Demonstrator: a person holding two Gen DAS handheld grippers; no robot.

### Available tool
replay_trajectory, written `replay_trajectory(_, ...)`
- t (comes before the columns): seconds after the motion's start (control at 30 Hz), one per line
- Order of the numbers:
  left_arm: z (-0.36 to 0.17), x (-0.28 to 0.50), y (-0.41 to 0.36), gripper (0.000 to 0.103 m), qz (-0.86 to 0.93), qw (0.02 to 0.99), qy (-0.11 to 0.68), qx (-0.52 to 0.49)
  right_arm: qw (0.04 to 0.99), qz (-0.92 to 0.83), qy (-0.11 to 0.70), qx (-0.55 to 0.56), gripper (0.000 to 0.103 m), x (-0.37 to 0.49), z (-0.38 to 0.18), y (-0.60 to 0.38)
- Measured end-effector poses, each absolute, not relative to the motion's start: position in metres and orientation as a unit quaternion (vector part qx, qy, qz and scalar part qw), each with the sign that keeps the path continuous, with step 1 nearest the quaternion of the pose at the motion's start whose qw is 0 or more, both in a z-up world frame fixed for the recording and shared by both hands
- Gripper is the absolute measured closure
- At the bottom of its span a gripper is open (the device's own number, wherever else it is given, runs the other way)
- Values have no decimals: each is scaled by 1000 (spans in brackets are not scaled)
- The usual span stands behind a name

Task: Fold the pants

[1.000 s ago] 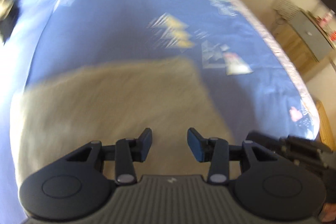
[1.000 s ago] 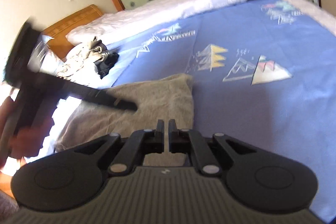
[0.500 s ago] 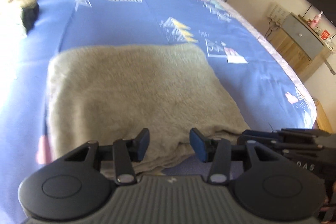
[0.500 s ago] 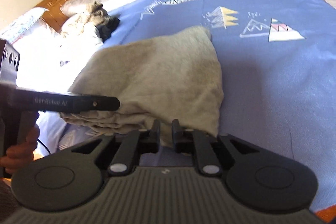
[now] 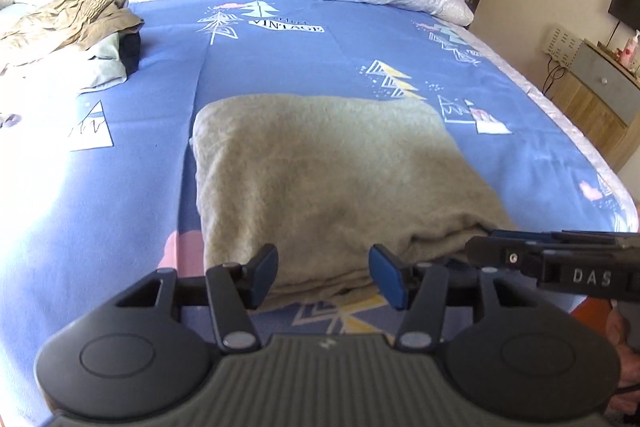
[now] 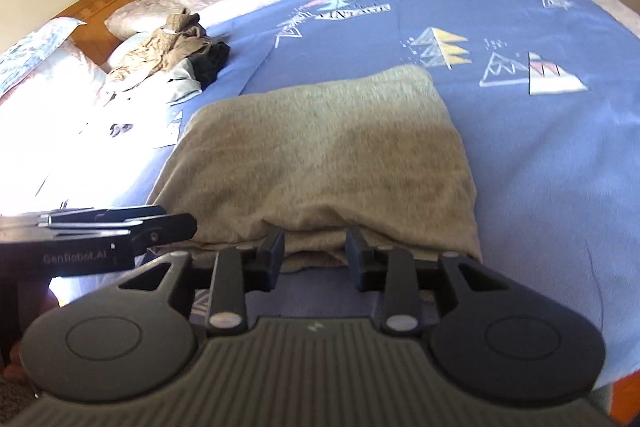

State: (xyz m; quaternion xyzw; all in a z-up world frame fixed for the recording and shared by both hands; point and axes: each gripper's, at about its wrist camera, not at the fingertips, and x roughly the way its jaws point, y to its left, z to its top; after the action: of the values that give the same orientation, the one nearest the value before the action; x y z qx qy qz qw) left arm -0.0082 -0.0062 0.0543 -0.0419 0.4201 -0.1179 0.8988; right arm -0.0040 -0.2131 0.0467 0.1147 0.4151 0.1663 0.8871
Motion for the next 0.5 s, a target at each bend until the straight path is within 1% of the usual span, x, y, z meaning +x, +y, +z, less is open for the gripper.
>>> replay_trajectory(0.07,50,-8,-6,48,-117,897,425,-41,883,157,425,121,63,-2,43,-214)
replay_trajectory(0.13,46,-11,-8,46,-118,894,429,-41,878,144,439,128,56,-4,39,-212)
replay_trajectory(0.23,42,-14,-10,41,-120,891,436,-39,866,134,462,136,55,0,29,-212)
replay_trajectory(0.3,38,-14,-11,33,-123,886,444,-45,855,128,480,149,52,2,22,-212)
replay_trajectory(0.33,36,-14,-11,31,-125,882,451,-51,851,125,486,155,51,2,19,-214)
replay_trajectory(0.5,22,-10,-6,31,-118,865,482,-76,846,125,490,169,50,0,16,-217)
